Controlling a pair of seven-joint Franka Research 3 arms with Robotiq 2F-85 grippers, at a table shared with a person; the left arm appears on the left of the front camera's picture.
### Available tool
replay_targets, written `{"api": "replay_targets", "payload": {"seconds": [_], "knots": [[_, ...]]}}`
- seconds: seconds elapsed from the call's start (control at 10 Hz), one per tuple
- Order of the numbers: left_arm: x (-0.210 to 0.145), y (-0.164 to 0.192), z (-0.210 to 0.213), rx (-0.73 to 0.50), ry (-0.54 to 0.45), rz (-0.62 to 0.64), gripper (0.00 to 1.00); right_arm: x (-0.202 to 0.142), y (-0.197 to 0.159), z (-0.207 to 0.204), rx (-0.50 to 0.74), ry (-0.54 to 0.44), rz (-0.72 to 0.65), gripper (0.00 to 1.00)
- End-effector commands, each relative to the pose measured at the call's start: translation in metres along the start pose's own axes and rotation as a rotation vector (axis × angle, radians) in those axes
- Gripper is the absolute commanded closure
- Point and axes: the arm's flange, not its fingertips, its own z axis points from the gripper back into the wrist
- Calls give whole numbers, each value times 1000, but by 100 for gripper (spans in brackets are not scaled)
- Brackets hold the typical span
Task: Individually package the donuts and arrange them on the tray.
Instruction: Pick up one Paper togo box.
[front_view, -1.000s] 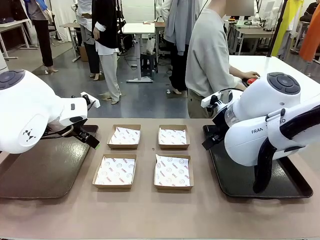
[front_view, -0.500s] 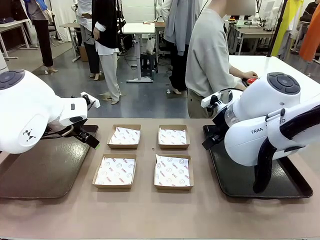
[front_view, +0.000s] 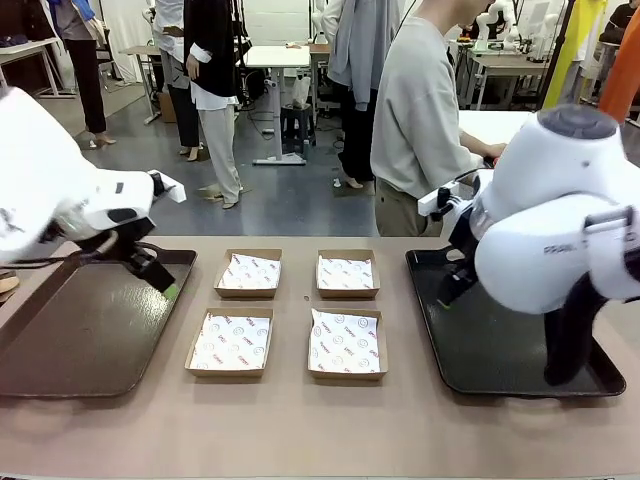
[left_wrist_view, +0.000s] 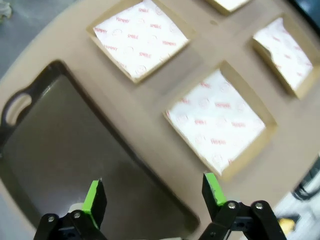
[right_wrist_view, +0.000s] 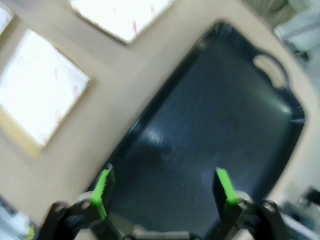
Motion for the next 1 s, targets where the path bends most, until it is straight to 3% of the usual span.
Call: {"api": "replay_targets", "payload": {"seconds": [0.0, 0.2, 0.3, 0.4, 0.8, 0.9], "knots": [[-140, -43, 46, -20, 65, -13, 0, -159, 42, 39, 56, 59, -78, 0], [-161, -48, 44, -102, 115, 28, 0, -190, 56, 41, 59, 57, -129, 0], [-159, -46, 38, -91, 97, 24, 0, -188, 55, 33, 37, 53, -98, 0], [-43, -13, 82, -70, 122, 14, 0, -39, 1, 77, 56, 101, -81, 0], [-49, -16, 89, -75, 133, 17, 0, -46, 3, 89, 56, 103, -84, 0], [-43, 0, 87, -408, 43, 148, 0, -45, -9, 86, 528, 69, -181, 0]]}}
